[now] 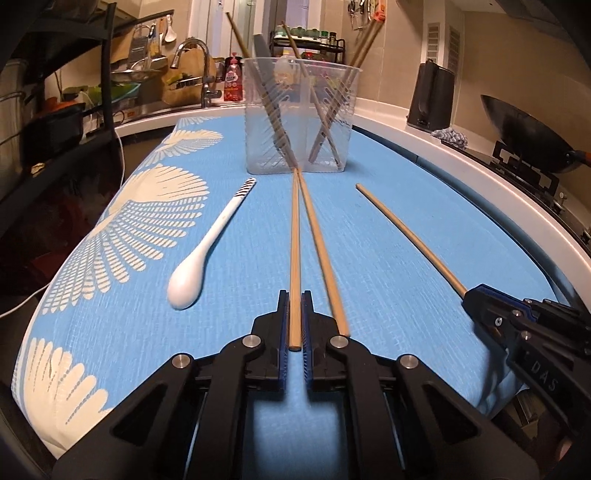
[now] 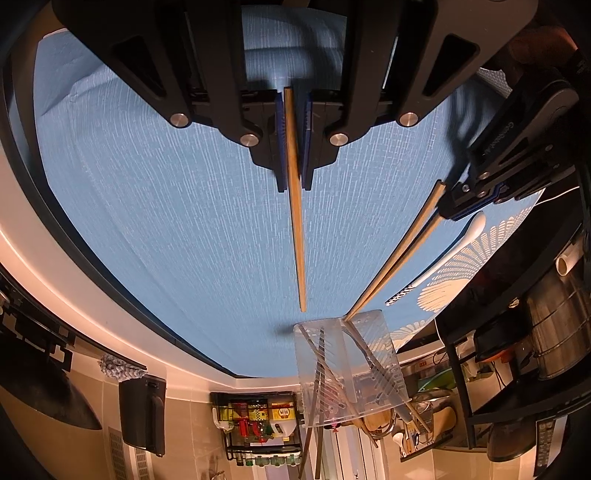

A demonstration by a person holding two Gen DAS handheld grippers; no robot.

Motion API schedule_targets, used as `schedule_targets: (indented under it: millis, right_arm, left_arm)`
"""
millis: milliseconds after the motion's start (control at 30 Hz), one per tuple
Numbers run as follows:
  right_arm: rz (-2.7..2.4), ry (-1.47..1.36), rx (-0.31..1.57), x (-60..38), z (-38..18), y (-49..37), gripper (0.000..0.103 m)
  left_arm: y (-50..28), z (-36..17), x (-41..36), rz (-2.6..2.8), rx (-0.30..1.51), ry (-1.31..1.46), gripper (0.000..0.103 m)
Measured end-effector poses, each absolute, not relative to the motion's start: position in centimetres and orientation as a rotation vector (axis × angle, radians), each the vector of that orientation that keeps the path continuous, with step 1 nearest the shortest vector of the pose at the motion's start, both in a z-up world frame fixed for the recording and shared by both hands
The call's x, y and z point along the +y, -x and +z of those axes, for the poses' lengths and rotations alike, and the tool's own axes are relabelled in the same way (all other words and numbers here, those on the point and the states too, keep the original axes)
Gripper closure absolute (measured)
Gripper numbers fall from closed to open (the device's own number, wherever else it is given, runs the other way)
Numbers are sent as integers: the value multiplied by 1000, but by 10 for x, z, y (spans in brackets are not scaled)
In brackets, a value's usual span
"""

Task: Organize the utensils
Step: 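Grasp another wooden chopstick with the left tool while the right tool holds its chopstick, then lift both chopsticks off the cloth and carry them toward the clear container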

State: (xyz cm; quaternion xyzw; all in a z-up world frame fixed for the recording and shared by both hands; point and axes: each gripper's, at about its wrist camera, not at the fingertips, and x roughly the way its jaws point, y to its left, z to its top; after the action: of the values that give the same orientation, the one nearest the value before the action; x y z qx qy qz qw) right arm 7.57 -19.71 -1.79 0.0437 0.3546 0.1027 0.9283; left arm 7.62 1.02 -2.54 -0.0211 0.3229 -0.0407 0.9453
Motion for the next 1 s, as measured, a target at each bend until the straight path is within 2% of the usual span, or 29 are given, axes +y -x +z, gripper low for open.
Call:
schedule_targets:
  millis: [300, 1000]
  right_arm:
    - [209, -87, 715, -203, -18, -69, 93]
    - [190, -95, 688, -208, -20, -67, 96]
  left_arm:
    - [-35, -28, 28, -69, 621, 56, 96]
    - [-30, -32, 25, -45, 564, 47, 96]
